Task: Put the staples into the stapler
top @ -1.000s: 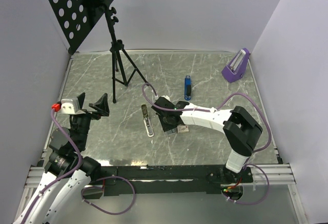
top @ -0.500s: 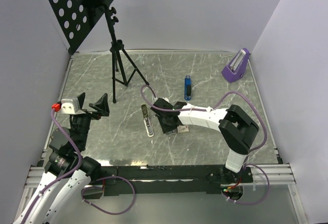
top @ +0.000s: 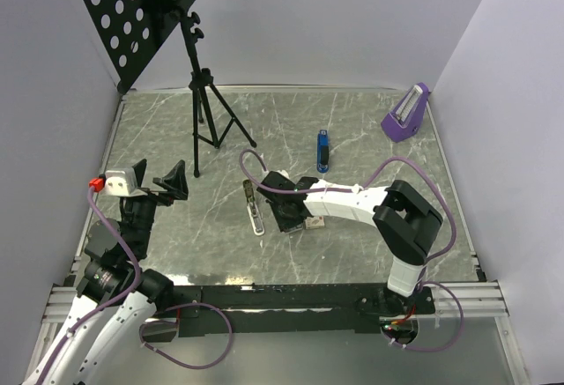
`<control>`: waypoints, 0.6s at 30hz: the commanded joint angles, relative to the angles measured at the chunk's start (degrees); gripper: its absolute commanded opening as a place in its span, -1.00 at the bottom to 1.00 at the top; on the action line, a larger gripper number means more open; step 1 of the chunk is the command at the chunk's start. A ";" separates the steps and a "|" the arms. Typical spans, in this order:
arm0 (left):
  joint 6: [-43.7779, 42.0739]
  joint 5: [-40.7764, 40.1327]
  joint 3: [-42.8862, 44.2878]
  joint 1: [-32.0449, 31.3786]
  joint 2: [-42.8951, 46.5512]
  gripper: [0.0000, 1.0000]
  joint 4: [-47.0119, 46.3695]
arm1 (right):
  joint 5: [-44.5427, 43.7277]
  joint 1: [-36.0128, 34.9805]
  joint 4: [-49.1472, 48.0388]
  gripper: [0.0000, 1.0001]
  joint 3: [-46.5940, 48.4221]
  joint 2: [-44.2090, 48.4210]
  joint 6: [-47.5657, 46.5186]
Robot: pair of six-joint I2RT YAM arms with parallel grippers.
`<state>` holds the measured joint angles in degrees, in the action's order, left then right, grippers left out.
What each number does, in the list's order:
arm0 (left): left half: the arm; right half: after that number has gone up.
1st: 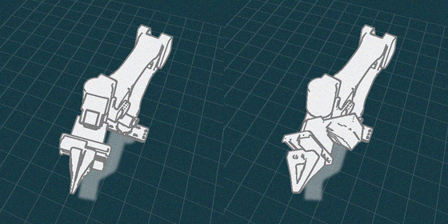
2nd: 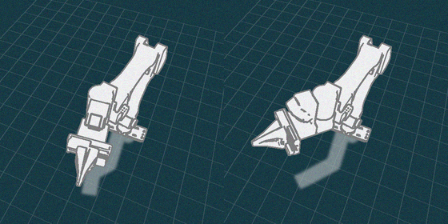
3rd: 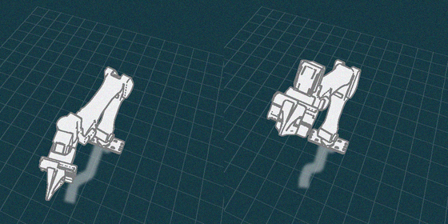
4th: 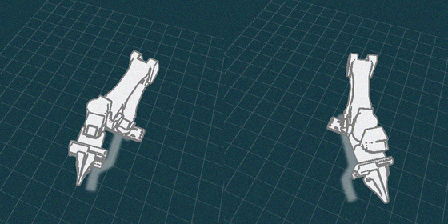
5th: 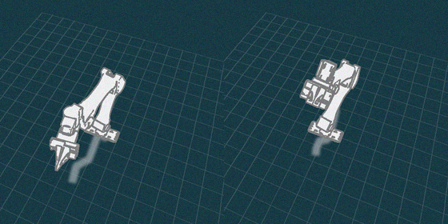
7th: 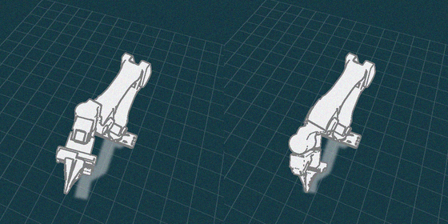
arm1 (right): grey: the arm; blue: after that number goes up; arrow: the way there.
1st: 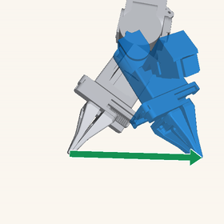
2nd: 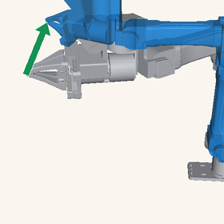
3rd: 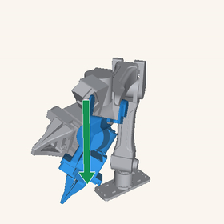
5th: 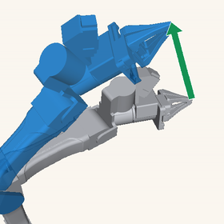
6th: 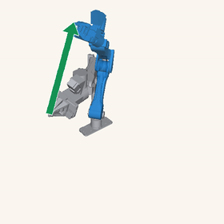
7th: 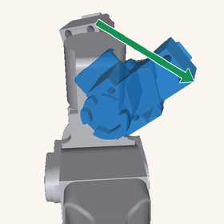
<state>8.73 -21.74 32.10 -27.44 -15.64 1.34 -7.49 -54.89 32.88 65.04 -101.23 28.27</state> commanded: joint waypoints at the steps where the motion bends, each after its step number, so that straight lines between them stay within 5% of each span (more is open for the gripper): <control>1: 0.59 0.56 0.95 0.28 -0.09 0.99 -1.52 | -1.48 -0.83 1.57 -0.38 2.64 -1.16 0.47; 18: 0.67 0.73 0.95 0.28 -0.09 0.99 -1.52 | -5.78 -1.80 4.03 -0.38 3.87 -3.54 0.82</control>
<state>8.73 -21.69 32.10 -27.44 -15.64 1.34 -10.50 -56.27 34.92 67.24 -104.07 28.45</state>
